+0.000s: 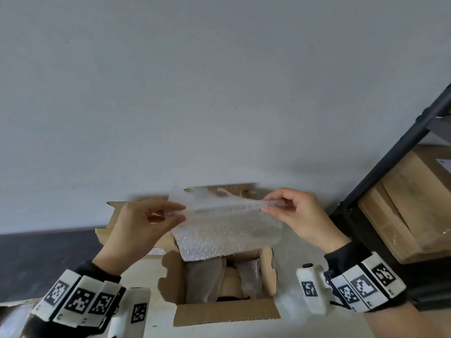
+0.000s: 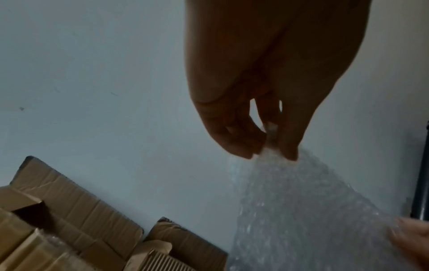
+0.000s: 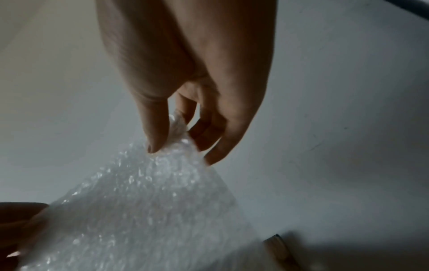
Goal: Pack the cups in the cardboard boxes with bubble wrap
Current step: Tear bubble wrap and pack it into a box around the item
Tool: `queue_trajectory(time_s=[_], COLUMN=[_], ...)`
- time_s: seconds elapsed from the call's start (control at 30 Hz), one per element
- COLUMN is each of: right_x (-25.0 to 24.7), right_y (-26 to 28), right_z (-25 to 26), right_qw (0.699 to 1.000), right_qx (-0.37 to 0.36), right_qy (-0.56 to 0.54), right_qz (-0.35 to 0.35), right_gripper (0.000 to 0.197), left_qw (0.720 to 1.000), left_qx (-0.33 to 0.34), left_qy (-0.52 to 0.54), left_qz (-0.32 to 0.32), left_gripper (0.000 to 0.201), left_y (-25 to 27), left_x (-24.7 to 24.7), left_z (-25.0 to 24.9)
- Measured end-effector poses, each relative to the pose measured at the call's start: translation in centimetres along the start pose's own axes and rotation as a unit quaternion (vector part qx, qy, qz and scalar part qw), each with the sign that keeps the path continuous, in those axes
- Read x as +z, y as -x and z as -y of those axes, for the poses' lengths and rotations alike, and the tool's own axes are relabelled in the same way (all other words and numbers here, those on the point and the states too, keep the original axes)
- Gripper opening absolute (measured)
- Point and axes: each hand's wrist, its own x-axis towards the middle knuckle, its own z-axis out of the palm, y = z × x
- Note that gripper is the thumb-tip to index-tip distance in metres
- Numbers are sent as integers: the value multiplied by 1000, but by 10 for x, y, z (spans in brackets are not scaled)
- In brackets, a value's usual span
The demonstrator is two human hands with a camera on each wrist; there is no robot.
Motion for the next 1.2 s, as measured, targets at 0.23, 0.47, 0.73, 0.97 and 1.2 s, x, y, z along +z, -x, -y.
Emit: queue_trajectory(time_s=[0.23, 0.47, 0.73, 0.97, 1.2], right_x=[15, 26, 37, 38, 41], right_y=[-3, -8, 11, 23, 33], right_z=[19, 16, -4, -10, -13], right_qw=[995, 995, 942, 924, 896], right_qx=[-55, 36, 152, 172, 166], right_qy=[86, -39, -276, -325, -394], right_qz=[25, -88, 111, 98, 123], right_gripper=[17, 87, 38, 32, 27], left_qw=[964, 996, 954, 915, 900], left_qx=[49, 27, -111, -167, -166], left_qy=[-240, -80, 265, 344, 363], left_qz=[101, 39, 87, 127, 175], left_gripper=[41, 21, 33, 22, 30], left_y=[9, 4, 5, 13, 23], left_x=[29, 54, 54, 49, 46], left_z=[-4, -25, -28, -4, 6])
